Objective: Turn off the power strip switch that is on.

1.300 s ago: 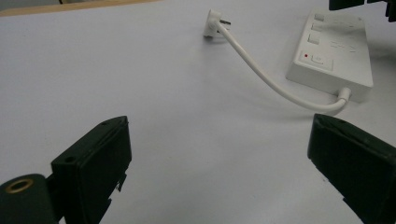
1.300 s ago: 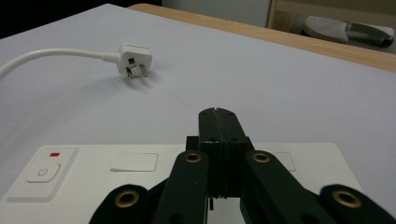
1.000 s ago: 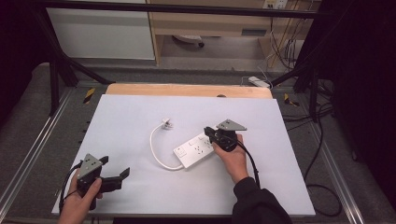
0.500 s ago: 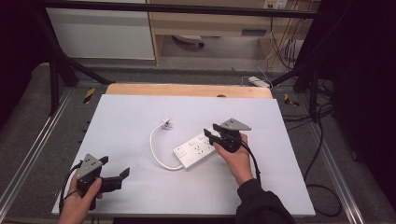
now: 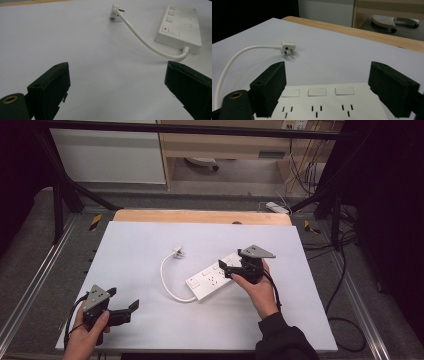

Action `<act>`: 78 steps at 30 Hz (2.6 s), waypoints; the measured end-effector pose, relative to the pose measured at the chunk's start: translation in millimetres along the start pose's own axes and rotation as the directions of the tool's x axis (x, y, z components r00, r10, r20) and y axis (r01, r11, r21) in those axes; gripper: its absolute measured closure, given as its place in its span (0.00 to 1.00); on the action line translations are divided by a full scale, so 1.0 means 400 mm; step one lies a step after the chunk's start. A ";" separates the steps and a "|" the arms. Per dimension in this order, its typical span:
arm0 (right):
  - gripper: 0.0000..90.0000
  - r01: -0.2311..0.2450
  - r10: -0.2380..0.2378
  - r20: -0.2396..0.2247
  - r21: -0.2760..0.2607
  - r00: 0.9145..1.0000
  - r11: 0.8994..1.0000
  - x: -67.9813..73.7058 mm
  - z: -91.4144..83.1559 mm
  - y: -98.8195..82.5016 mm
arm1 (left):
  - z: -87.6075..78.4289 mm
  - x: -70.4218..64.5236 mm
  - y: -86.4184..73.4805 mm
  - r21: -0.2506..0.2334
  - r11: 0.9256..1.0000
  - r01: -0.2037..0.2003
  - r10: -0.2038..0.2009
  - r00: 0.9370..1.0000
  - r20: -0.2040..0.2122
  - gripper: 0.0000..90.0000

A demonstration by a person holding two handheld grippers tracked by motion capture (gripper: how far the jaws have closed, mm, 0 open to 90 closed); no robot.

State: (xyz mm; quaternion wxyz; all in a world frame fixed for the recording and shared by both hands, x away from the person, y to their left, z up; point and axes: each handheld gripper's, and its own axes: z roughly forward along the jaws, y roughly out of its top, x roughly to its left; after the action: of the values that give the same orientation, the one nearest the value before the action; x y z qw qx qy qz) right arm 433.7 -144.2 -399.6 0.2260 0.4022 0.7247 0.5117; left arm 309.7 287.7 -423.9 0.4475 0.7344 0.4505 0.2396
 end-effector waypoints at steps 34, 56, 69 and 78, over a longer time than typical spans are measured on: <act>0.05 -0.048 0.054 0.078 -0.077 0.995 0.996 -0.117 -0.218 -0.034 | -0.001 -0.001 0.001 0.003 1.000 0.000 0.000 1.000 0.008 0.07; 0.03 -0.074 0.092 0.135 -0.131 0.987 0.989 -0.175 -0.323 -0.084 | -0.002 0.000 0.001 0.002 1.000 -0.001 0.001 1.000 0.007 0.07; 0.03 -0.088 0.108 0.155 -0.132 0.982 0.987 -0.194 -0.355 -0.119 | -0.002 0.000 0.001 0.002 1.000 0.000 0.000 1.000 0.006 0.07; 0.03 -0.086 0.107 0.168 -0.130 0.980 0.988 -0.202 -0.357 -0.153 | -0.002 -0.001 0.002 0.001 1.000 -0.003 0.003 1.000 0.006 0.07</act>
State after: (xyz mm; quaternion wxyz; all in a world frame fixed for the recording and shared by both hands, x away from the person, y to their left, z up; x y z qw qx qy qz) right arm 353.1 -299.4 -409.4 0.2877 0.4658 0.6491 0.5281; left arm 309.1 287.5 -422.8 0.4480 0.7360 0.4484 0.2378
